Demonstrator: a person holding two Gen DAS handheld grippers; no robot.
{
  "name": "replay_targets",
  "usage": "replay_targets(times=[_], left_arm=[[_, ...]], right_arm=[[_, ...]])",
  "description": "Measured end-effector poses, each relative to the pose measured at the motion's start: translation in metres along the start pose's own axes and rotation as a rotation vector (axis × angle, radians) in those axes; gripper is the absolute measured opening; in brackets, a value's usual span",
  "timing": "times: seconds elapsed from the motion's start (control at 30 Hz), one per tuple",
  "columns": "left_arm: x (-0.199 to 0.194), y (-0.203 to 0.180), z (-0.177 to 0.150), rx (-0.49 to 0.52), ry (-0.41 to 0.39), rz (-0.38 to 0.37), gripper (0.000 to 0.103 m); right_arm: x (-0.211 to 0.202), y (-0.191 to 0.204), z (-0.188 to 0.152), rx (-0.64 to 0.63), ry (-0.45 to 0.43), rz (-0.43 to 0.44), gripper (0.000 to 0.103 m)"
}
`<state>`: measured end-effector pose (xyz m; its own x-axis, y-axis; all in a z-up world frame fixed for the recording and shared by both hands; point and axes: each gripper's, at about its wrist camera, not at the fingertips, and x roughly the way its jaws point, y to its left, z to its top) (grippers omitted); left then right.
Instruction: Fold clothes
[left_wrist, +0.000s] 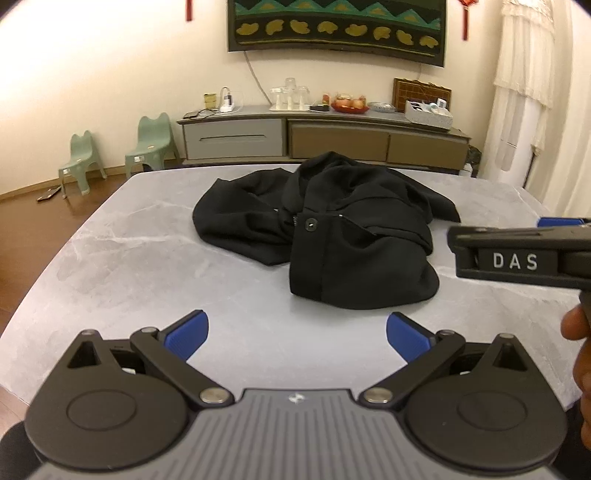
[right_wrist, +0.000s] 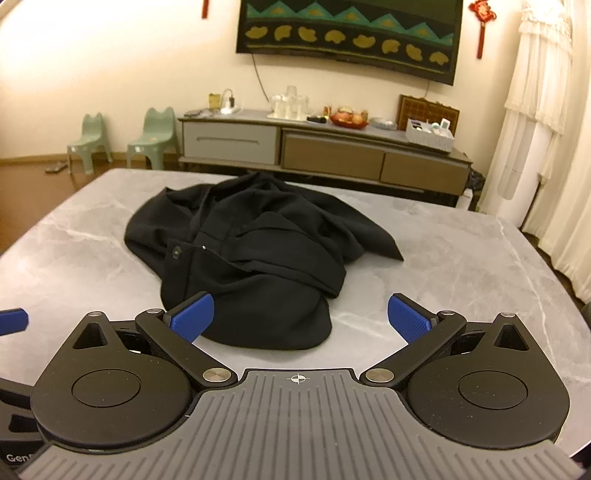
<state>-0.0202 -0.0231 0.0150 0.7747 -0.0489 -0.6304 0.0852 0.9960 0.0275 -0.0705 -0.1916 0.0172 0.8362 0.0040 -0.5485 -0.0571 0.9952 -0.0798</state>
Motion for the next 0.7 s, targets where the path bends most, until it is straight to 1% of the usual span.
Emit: replay_targets(times=[0.03,0.07,0.1,0.13,0.17,0.2,0.23,0.33,0.43,0.7], left_arm=[[-0.002,0.001,0.0,0.005,-0.012,-0.001,0.103],[-0.004,0.001,0.001,0.011,-0.025,-0.008,0.101],[-0.005,0.002,0.002,0.016,-0.035,-0.016,0.075],[-0.005,0.003,0.003,0.02,-0.041,-0.017,0.056],[-0.005,0.004,0.004,0.02,-0.042,-0.009,0.02],[-0.005,0.006,0.005,0.016,-0.044,-0.008,0.002],[-0.005,0.009,0.006,0.003,-0.051,-0.018,0.0],[-0.006,0.017,0.011,-0.024,-0.07,-0.018,0.0],[0.0,0.022,0.016,-0.047,-0.059,-0.027,0.0],[0.02,0.023,0.023,-0.063,-0.034,-0.023,0.0]], right_arm=[[-0.001,-0.002,-0.001,0.008,-0.012,0.015,0.102],[0.0,-0.003,-0.001,0.008,-0.006,0.039,0.096],[0.001,-0.004,-0.001,0.008,0.001,0.064,0.078],[0.002,-0.005,-0.002,0.008,0.008,0.088,0.062],[0.004,-0.005,-0.002,0.008,0.015,0.113,0.018],[0.005,-0.006,-0.003,0.008,0.022,0.137,0.001],[0.006,-0.006,-0.004,0.006,0.026,0.149,0.001],[0.006,-0.003,-0.008,-0.025,0.027,0.146,0.0],[0.009,-0.003,-0.006,-0.017,0.031,0.144,0.0],[0.022,-0.011,0.001,-0.008,0.04,0.124,0.0]])
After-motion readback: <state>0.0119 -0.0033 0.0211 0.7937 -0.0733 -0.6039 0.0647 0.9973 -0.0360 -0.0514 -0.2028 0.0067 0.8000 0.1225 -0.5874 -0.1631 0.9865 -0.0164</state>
